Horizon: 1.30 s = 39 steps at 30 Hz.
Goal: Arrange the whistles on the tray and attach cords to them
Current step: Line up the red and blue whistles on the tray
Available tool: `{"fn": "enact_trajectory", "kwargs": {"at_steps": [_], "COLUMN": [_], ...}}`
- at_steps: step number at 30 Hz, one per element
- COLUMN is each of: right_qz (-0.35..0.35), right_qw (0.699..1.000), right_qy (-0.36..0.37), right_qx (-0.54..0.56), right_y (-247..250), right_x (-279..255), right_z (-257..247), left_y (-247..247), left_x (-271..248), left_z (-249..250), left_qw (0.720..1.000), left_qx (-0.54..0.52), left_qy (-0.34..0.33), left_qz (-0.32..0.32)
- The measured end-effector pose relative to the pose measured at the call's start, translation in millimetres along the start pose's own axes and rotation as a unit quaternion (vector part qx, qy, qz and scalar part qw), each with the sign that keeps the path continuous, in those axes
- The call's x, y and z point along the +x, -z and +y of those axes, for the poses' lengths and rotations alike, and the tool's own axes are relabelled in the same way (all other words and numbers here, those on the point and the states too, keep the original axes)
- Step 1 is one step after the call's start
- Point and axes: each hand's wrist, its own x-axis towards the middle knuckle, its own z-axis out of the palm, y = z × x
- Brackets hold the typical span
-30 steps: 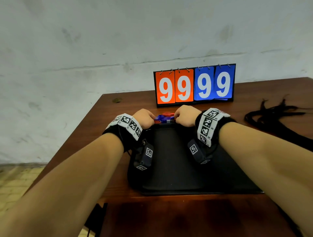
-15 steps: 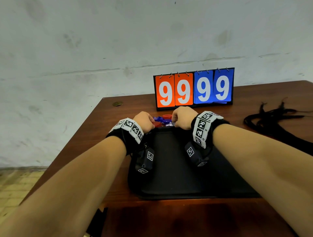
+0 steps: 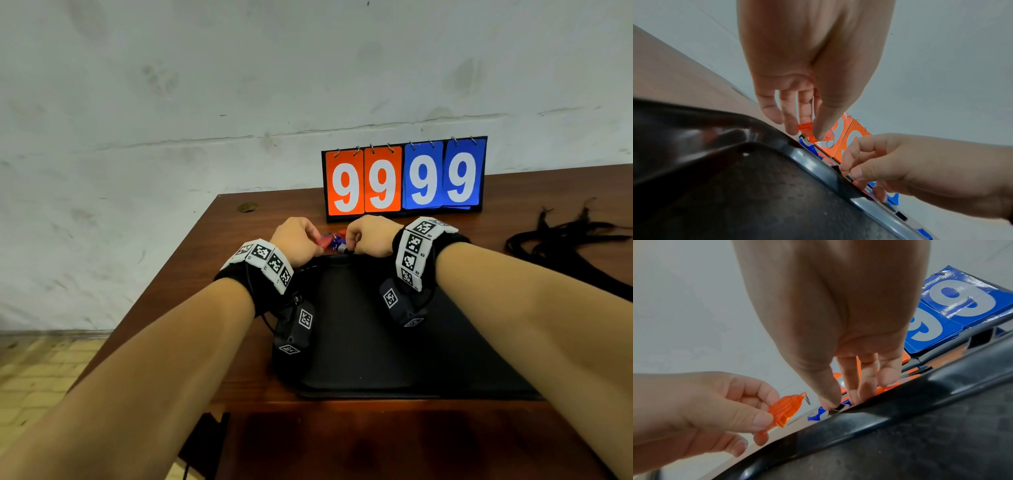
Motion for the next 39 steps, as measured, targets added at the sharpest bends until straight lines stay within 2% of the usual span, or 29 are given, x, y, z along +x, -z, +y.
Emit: {"fn": "enact_trajectory", "kwargs": {"at_steps": [5,7,9,14,18,22,29,34,39], "right_qz": [-0.071,-0.076,-0.052,0.073,0.096,0.058,0.041,-0.055,-0.095], "right_qw": [0.997,0.996,0.999,0.989,0.969,0.956,0.977,0.985,0.991], "right_qy": [0.008,0.005,0.0,0.002,-0.016,-0.037,-0.009,-0.023,0.0], "right_qx": [-0.039,-0.039,-0.007,0.129,0.225,0.286,0.21,0.162,0.093], "right_y": [-0.5,0.6,2.2,11.7,17.9,24.1,14.3,-1.7,-6.9], "right_x": [2.3,5.3,7.8,-3.5,-30.1,-57.9,-83.9,-82.1,-71.5], "right_z": [-8.6,-8.1,-5.0,0.2,-1.4,-5.7,-16.0,-22.0,-31.1], "left_y": [7.1,9.8,12.0,16.2,16.7,16.6,9.2,9.9,13.7], "left_x": [-6.3,-7.9,-10.0,-21.1,-39.0,-62.1,-86.8,-92.8,-89.1], "left_z": [-3.2,-3.9,-3.6,2.7,11.2,20.7,17.7,14.5,11.8], "left_qw": [0.999,0.998,0.996,0.991,0.986,0.986,0.995,0.994,0.986], "left_qx": [-0.036,-0.056,-0.072,-0.104,-0.137,-0.14,-0.053,0.056,0.116], "left_qy": [0.003,0.008,0.011,0.032,0.041,0.051,0.064,0.069,0.065], "left_qz": [-0.03,-0.041,-0.054,-0.079,-0.09,-0.079,-0.05,-0.064,-0.098]}}
